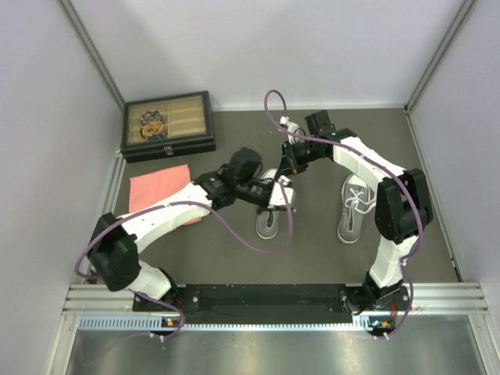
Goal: Tie the shoes
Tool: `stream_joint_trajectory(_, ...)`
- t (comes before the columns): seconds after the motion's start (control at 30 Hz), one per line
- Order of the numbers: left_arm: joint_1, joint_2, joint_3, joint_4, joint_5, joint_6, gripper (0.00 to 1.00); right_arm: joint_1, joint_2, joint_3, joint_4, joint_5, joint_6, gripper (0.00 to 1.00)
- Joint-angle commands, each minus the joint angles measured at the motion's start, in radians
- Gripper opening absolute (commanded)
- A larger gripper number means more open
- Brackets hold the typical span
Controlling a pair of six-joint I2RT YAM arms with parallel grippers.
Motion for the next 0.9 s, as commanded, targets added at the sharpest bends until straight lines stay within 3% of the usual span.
stream_joint_trajectory(0.0,-0.097,0.089,0.074,0.175,-0.029,-0.2,0.08,0.009,0.012,0.046,0.072,-0.071,0.007,0.0)
stream_joint_trajectory(0.1,-0.075,0.092,0.112,0.136,-0.074,-0.301,0.43,0.01,0.018,0.048,0.066,-0.088,-0.007,0.0)
stream_joint_trajectory(0.17,0.039,0.029,0.062,0.189,-0.018,-0.435,0.52,0.009,0.017,0.041,0.066,-0.096,-0.037,0.0)
stream_joint_trajectory(0.2,0.087,0.0,-0.003,0.268,0.002,-0.494,0.61,0.007,0.017,0.038,0.075,-0.105,-0.039,0.0)
stream_joint_trajectory(0.27,0.213,-0.081,-0.073,0.353,-0.026,-0.641,0.64,0.007,0.018,0.029,0.086,-0.116,-0.039,0.0)
stream_joint_trajectory(0.43,0.345,-0.106,-0.184,0.379,-0.07,-0.628,0.7,0.01,0.029,0.031,0.109,-0.164,-0.036,0.0)
stream_joint_trajectory(0.87,0.356,0.139,-0.151,0.553,0.069,-0.616,0.71,0.023,0.025,0.055,0.069,-0.187,-0.076,0.0)
